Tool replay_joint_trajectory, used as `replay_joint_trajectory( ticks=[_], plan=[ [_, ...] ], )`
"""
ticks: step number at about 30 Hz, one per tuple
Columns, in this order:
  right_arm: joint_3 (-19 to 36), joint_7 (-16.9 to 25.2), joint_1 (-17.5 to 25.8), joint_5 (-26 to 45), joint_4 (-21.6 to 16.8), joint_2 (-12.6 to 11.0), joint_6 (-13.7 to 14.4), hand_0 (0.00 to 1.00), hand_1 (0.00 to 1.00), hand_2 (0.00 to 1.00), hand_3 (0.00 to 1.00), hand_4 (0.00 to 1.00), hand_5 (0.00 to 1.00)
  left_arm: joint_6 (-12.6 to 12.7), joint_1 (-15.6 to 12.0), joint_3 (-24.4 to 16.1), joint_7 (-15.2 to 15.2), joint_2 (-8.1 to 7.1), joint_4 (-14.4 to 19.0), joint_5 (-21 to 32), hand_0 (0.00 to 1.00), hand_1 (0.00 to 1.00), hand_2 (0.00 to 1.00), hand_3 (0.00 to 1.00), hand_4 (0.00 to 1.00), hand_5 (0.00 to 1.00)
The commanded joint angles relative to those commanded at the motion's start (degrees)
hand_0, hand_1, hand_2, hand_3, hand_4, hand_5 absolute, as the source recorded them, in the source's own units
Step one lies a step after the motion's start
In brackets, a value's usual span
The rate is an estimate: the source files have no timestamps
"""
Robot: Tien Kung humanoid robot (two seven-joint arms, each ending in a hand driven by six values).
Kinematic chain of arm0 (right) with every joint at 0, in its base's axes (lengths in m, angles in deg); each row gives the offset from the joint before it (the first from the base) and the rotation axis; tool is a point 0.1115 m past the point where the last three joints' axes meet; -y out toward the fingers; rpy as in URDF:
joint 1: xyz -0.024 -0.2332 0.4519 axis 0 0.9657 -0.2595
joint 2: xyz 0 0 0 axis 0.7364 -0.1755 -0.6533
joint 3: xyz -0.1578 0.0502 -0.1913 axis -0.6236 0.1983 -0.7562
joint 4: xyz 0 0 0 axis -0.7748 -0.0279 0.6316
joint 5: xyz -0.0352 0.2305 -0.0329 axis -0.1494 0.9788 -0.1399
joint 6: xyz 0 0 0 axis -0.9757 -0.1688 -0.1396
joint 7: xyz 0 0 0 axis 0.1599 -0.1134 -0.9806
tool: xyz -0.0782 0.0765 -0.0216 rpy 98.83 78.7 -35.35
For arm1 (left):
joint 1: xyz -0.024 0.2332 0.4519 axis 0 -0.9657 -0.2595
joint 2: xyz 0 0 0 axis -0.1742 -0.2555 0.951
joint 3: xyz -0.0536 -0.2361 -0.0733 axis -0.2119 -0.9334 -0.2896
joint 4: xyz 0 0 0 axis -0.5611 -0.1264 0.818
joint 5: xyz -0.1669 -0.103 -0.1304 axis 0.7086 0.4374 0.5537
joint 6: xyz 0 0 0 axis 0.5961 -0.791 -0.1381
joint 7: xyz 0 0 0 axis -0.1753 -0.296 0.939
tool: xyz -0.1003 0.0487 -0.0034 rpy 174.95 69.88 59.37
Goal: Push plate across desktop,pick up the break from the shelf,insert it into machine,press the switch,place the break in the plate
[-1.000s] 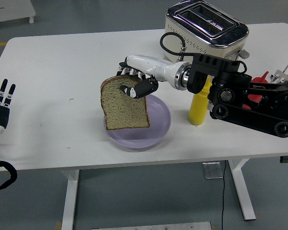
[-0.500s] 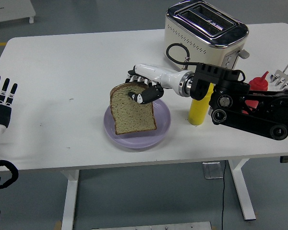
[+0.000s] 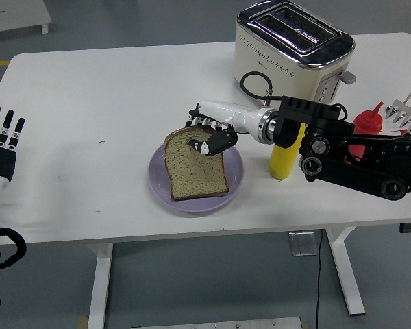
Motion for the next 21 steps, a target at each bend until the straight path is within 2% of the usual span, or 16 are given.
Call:
replay_joint_trajectory(
  ticks=[5, 6, 11, 12, 17, 18, 21],
  plan=[
    [0.0, -0.4, 0.1, 0.2, 1.0, 0.2, -1.8, 0.392, 0.531, 0.6, 0.602, 0.567, 0.284, 0.0, 0.0, -0.2, 0.0, -0.04, 0.1, 0.0, 0.872, 0.889, 0.941, 0.81, 0.615, 0.998],
    [0.1, -0.3, 0.1, 0.1, 1.3, 0.3, -1.9, 0.469, 0.597, 0.658, 0.734, 0.628, 0.319, 0.0, 0.0, -0.2, 0.0, -0.03, 0.1, 0.0, 0.868, 0.89, 0.943, 0.81, 0.615, 0.998],
    [0.5, 0.0, 0.2, -0.1, 2.3, 0.6, -1.4, 0.469, 0.597, 0.658, 0.734, 0.628, 0.319, 0.0, 0.0, -0.2, 0.0, 0.06, 0.1, 0.2, 0.868, 0.89, 0.943, 0.81, 0.615, 0.998],
    [0.6, 0.0, 0.2, -0.1, 2.4, 0.7, -1.4, 0.532, 0.656, 0.725, 0.856, 0.678, 0.336, 0.0, 0.0, -0.2, 0.0, 0.07, 0.1, 0.2, 0.866, 0.887, 0.941, 0.81, 0.614, 0.998],
    [0.8, 0.2, 0.4, -0.3, 2.8, 1.0, -0.8, 0.532, 0.656, 0.725, 0.856, 0.678, 0.336, 0.0, -0.1, -0.1, 0.0, 0.09, 0.1, 0.3, 0.866, 0.887, 0.941, 0.81, 0.614, 0.998],
    [0.9, 0.3, 0.5, -0.5, 3.0, 1.1, -0.4, 0.577, 0.693, 0.789, 0.939, 0.719, 0.357, 0.0, -0.1, -0.1, 0.0, 0.09, 0.1, 0.3, 0.855, 0.884, 0.939, 0.809, 0.614, 0.998],
    [1.4, 0.5, 0.7, -0.9, 3.1, 1.1, 0.7, 0.577, 0.693, 0.789, 0.939, 0.719, 0.357, 0.0, -0.1, 0.1, 0.0, 0.12, 0.1, 0.3, 0.855, 0.884, 0.939, 0.809, 0.614, 0.998]
  ],
)
